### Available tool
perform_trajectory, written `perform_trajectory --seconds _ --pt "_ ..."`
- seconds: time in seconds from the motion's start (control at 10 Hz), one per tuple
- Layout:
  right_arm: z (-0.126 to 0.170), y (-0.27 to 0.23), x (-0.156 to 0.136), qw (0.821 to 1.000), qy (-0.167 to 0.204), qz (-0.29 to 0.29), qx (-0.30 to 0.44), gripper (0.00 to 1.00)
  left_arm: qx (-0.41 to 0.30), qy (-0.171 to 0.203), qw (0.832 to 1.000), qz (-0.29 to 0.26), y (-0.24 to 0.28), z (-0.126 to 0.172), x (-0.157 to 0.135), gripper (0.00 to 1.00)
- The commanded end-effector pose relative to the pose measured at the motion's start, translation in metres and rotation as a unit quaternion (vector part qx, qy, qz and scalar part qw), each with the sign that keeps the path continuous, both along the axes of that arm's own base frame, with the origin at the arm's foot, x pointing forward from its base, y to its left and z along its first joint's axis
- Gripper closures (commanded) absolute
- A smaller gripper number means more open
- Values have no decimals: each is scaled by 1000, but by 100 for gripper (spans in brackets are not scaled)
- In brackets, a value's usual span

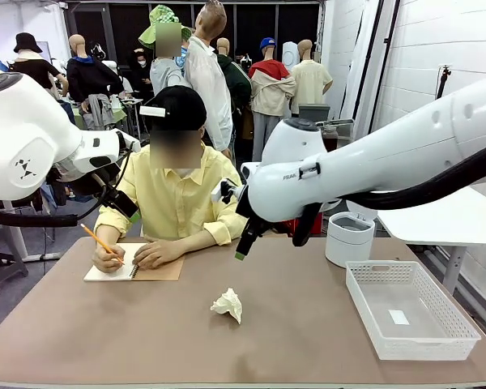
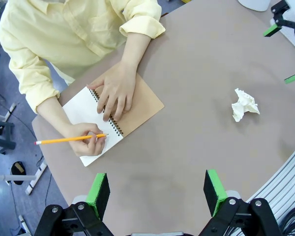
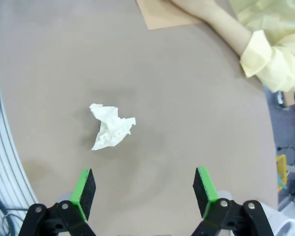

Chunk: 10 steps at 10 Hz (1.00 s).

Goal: Sort the paper based on its condition.
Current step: If a person hands you a paper, place it in the Organizing basket , and if it's crumpled, put it in the Trash can.

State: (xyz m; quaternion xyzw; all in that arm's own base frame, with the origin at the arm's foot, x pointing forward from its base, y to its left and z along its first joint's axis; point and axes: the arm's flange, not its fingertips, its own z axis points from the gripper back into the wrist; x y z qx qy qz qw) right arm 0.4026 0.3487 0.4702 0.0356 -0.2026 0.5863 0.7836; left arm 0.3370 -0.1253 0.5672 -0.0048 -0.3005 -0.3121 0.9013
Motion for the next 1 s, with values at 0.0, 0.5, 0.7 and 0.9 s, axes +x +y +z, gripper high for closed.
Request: perform_trajectory --seconds 0.0,0.5,0.7,0.9 --pt "-11 16 5 1000 -4 -14 -12 0 0 -1 1000 0 1 0 0 0" --pt "-63 41 -6 999 27 9 -31 0 0 -1 1000 0 1 0 0 0" --pt "-82 45 -3 998 21 15 -51 0 0 -1 1000 0 1 0 0 0" --pt "-91 50 -2 997 30 20 -62 0 0 -1 1000 0 1 0 0 0"
